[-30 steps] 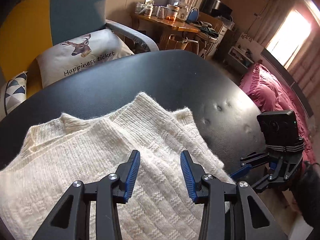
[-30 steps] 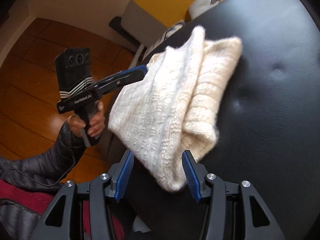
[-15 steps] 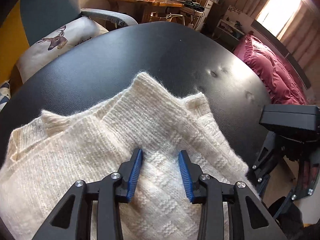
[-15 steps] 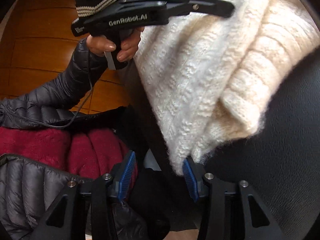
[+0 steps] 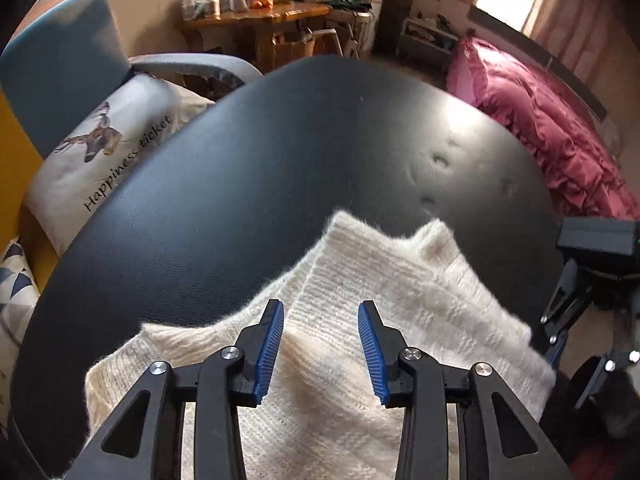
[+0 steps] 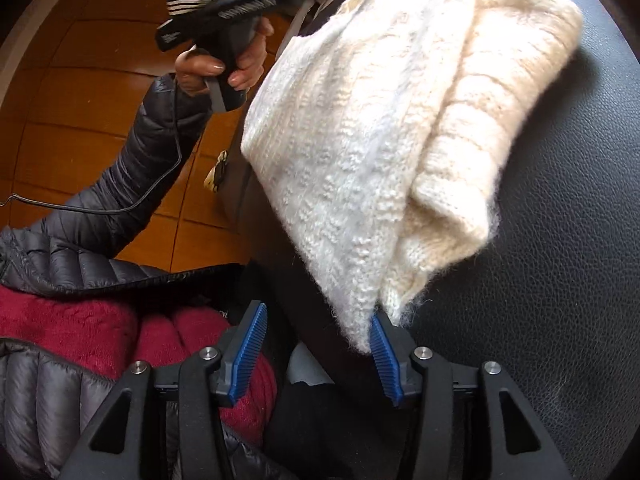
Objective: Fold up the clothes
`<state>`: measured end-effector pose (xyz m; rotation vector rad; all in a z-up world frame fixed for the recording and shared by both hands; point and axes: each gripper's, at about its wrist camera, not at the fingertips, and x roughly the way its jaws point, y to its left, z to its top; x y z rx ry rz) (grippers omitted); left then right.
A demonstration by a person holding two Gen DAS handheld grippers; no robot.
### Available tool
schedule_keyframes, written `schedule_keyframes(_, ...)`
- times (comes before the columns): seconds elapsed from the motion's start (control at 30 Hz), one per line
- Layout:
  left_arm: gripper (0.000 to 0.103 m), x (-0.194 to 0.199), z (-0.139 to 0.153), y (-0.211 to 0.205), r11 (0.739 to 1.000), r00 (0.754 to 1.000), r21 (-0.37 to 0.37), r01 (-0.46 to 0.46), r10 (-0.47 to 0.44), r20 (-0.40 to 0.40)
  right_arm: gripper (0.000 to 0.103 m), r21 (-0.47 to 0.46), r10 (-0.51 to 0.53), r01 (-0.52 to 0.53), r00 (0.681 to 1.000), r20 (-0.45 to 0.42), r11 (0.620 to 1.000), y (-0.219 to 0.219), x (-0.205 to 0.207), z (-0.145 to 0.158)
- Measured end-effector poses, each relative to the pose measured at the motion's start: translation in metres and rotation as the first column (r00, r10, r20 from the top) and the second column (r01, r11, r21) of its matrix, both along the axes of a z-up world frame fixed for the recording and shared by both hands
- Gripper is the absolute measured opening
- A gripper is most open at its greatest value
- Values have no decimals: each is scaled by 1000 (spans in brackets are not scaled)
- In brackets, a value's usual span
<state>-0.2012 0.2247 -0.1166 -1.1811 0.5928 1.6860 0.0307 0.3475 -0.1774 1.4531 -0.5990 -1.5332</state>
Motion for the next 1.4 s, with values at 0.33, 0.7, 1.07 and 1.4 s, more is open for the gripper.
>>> schedule_keyframes(0.33, 0, 3, -15, -4, 997, 997, -42, -69, 67, -43, 52, 24, -21, 21, 1000, 7, 999, -6, 5, 3)
schedule_keyframes(0.7, 30, -7, 1, -10, 996, 996, -23, -89, 89, -10, 52, 31, -61, 60, 998, 18, 998, 3, -6, 11)
schedule_keyframes(1.07, 6, 9, -4, -6, 1000, 997, -21, 16, -18, -72, 52, 42, -75, 74, 997, 25, 996, -1, 1, -5)
schedule_keyframes(1.4, 5, -9, 2, 0, 994, 981, 55, -90, 98, -165, 52, 62, -96, 95, 995, 6, 994, -12, 9, 8)
